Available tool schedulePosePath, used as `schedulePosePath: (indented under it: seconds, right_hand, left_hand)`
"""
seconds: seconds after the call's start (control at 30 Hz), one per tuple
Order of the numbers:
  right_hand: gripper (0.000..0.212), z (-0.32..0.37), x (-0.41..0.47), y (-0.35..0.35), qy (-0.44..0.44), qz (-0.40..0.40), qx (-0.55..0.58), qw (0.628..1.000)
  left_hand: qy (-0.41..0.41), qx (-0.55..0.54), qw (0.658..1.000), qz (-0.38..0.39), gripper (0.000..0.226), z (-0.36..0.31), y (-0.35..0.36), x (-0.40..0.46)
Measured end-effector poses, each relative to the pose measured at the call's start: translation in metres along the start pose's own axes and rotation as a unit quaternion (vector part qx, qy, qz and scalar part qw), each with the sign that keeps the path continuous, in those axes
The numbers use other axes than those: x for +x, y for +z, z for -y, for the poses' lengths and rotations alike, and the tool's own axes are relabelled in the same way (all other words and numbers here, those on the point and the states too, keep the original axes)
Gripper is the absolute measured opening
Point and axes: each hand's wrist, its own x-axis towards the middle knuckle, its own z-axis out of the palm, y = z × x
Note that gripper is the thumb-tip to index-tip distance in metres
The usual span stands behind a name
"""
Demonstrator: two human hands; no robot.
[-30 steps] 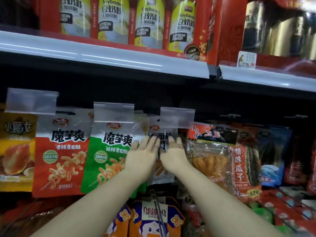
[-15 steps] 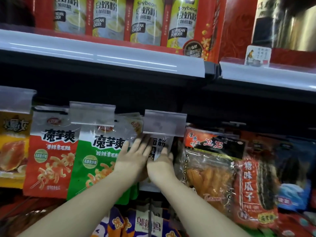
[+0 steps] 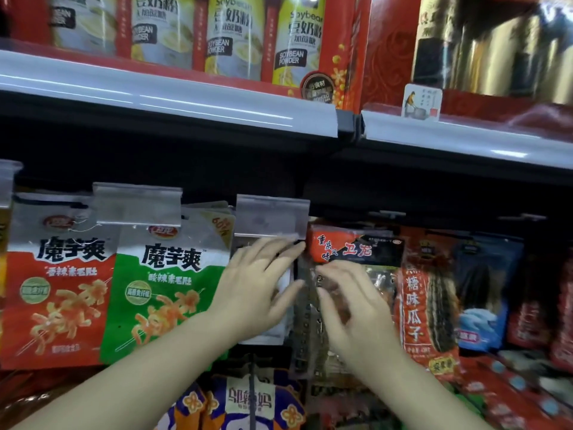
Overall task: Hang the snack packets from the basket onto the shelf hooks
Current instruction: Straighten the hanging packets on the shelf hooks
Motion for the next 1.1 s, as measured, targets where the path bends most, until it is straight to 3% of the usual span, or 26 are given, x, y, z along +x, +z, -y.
schedulePosePath:
  seconds: [0.13,0.27,0.4,0.67,1.1]
  right_hand:
    - [0.046,-0.036,-0.008,-0.030,0.031,-0.076,-0.132,0.988]
    - [0.070,-0.062,-0.005,-0.040,0.079,0.019,-0.236,0.968]
    - [0.076,-0.082,0.003,-0.040,0.070,0.094,-0.284,0.952]
    - [0.078,-0.108,0.014,-0.040,0.042,0.144,-0.329,0.933]
    - [0.074,-0.120,0.006,-0.029,0.032,0.115,-0.299,0.947]
  left_hand:
    - [0.011,0.003,0.999,0.040,0.064,-0.034,0.004,0.020]
    - [-0.027,0.013,0.991,0.132,0.078,-0.053,0.018,0.037]
    - [-0.052,0.046,0.980,0.184,0.080,-0.058,0.033,0.043]
    - [-0.094,0.139,0.967,0.192,0.083,-0.067,0.046,0.045]
    - [-0.075,0.191,0.969,0.140,0.082,-0.062,0.065,0.033]
